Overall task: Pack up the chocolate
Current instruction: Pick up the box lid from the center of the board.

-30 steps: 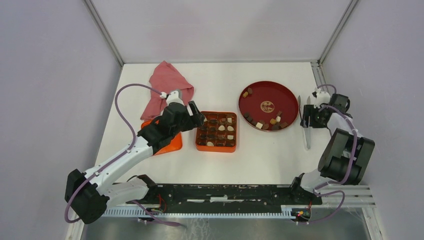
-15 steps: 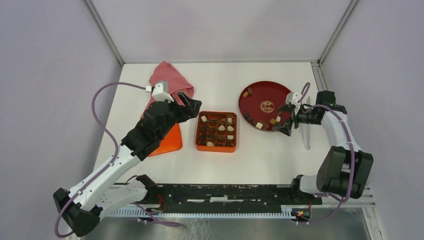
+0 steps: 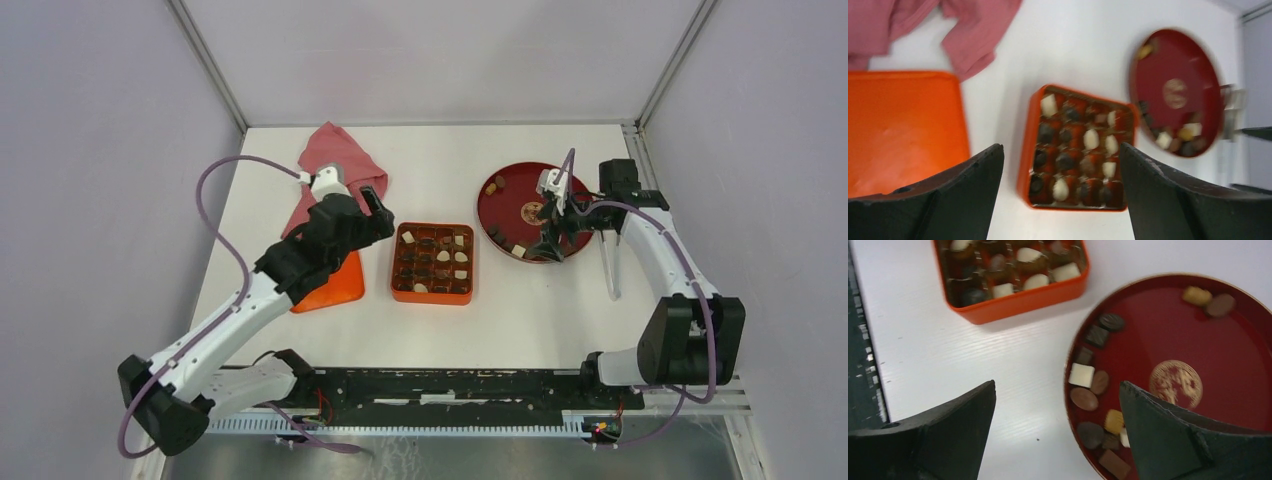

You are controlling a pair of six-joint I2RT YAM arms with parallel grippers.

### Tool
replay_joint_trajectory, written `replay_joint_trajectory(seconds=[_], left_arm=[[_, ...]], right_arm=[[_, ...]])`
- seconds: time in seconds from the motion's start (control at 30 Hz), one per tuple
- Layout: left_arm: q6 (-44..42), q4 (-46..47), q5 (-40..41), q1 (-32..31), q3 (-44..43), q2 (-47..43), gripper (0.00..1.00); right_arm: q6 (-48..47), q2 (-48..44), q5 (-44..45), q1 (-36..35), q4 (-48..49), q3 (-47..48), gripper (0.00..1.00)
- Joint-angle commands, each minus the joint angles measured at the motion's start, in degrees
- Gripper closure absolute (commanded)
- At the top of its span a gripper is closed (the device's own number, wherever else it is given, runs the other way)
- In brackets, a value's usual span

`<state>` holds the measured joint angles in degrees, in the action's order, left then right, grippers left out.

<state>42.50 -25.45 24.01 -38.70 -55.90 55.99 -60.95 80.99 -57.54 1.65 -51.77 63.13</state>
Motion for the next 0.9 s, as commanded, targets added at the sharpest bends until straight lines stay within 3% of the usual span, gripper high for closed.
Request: replay_joint_trajectory(seconds=[0.0, 0.13, 0.27, 0.43, 0.73, 0.87], left_arm=[[2.52, -12.66, 5.69, 1.21, -2.06, 7.3, 0.14], [-0.98, -13.97, 4.45, 5.73, -3.71, 15.29, 0.21], [-5.22, -12.89, 1.78, 10.44, -4.48, 23.79, 0.36], [-8.46, -12.34, 1.75, 11.32, -7.37, 36.4, 0.48], [-9.15, -9.87, 1.68, 11.36, -8.06, 44.4, 0.54], [-8.69, -7.91, 0.05, 11.39, -5.85, 45.49, 0.62]], right_arm=[[26.0, -6.1, 15.8, -1.09, 23.43, -3.43, 0.02], [32.45, -7.31, 16.3, -1.12, 30.4, -7.11, 0.02], [36.67, -7.34, 12.82, -1.2, 33.2, -9.72, 0.06], [38.11, -7.62, 12.36, -1.14, 33.89, -11.54, 0.08], [38.88, -7.67, 12.54, -1.19, 33.97, -13.21, 0.08], [38.91, -7.14, 12.71, -1.2, 33.79, -12.95, 0.08]])
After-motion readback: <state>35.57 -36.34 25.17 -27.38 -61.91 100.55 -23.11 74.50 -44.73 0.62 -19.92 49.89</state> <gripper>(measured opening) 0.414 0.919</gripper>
